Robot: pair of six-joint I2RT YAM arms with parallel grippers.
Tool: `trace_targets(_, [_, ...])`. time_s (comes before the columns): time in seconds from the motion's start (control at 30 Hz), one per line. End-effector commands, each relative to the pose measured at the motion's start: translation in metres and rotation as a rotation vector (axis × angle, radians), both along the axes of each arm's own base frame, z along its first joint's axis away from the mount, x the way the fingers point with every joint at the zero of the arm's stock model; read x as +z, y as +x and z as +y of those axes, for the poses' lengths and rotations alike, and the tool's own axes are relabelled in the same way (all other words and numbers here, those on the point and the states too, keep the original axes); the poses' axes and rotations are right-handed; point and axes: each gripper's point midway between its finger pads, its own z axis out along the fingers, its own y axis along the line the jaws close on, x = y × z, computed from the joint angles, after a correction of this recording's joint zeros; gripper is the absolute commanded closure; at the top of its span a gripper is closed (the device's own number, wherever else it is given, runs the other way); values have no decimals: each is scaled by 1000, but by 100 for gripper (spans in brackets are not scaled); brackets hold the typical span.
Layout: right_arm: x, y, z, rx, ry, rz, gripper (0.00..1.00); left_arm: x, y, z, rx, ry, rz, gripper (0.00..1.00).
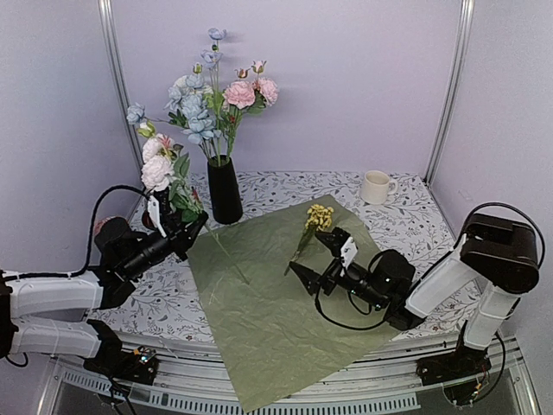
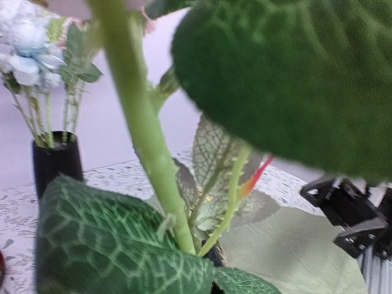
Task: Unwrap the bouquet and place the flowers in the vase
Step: Place the fake flower in the vase.
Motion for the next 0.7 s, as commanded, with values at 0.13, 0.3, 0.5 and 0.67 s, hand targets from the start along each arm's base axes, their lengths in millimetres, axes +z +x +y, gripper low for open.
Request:
trace_targets(0.13, [4, 13, 1, -53, -64, 106, 1, 65, 39, 26, 233, 4, 5, 100])
trace_targets(0.3, [9, 7, -4, -41, -40, 93, 1, 86, 56, 37, 274, -27, 46, 100])
trace_targets(0.5, [-1, 12, -2, -62, -150, 124, 1, 110, 65, 43, 280, -58, 44, 100])
trace_targets(0.67, [-7, 18, -8, -112, -151, 137, 1, 127, 75, 49, 308, -64, 24, 100])
